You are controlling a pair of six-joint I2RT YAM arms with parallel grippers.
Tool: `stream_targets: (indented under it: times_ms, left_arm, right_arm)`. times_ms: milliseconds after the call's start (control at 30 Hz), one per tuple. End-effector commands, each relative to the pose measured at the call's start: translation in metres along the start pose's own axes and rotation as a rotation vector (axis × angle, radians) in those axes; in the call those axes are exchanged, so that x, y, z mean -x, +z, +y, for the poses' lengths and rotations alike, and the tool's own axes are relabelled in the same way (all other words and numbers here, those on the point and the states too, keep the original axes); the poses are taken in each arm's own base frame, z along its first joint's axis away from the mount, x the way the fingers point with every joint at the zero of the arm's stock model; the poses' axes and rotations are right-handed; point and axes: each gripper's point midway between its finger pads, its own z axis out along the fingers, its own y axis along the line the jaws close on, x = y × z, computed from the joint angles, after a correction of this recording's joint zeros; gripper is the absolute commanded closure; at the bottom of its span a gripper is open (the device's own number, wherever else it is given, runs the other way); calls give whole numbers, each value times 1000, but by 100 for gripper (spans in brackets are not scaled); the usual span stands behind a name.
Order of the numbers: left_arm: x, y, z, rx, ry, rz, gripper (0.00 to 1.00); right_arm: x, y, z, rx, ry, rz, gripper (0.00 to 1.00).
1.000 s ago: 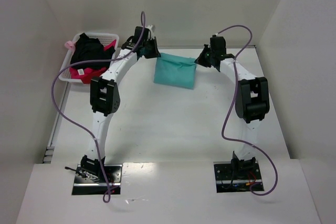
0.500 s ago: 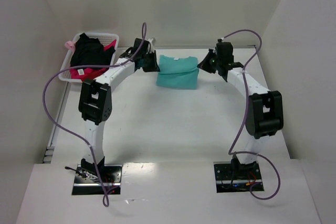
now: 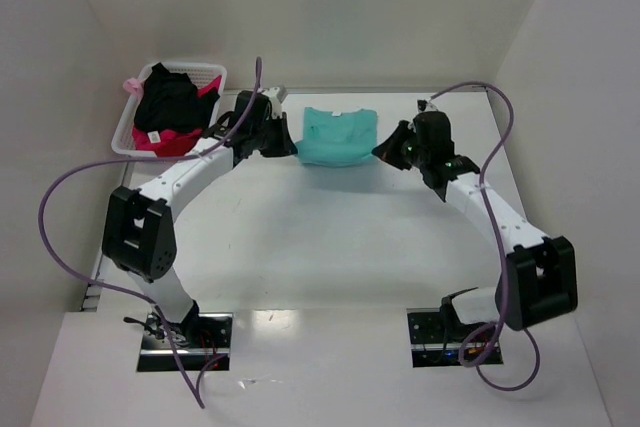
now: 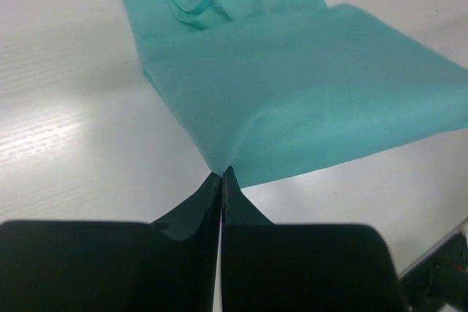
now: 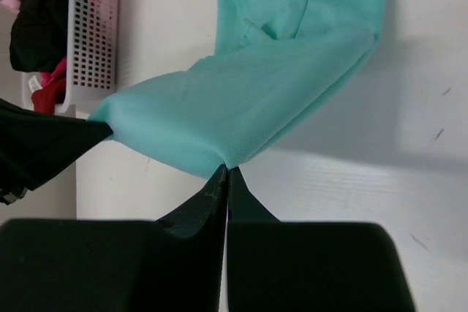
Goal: Fold and stack the t-shirts
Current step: Fold the long partially folded tshirt into a neat square
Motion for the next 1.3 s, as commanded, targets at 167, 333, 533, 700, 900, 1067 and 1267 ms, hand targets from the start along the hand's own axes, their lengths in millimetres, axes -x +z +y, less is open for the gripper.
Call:
stream_targets:
  times_ms: [167, 333, 533, 700, 900, 1067, 1267]
  left_arm:
    - [-22, -43, -52, -73, 24, -31, 100]
    - [-29, -69, -63, -75, 24, -47, 100]
    - [-17, -88, -63, -56, 26, -100, 100]
    - [-9, -59, -61, -27, 58, -66, 100]
    - [3, -11, -49, 3, 70, -19, 100]
    - [43, 16, -35, 12, 60, -58, 100]
    - [66, 59, -12, 16, 34, -44, 100]
  right_arm:
    - [-8, -52, 9, 17, 22, -59, 100]
    - [-15, -71, 12, 15, 35, -64, 100]
    - [-8, -85, 12, 2, 45, -105, 100]
    - [2, -67, 7, -51, 37, -114, 100]
    - [22, -24, -10, -123, 13, -123, 100]
    - [45, 11, -17, -144, 20, -141, 100]
    - [72, 51, -43, -201, 42, -157, 100]
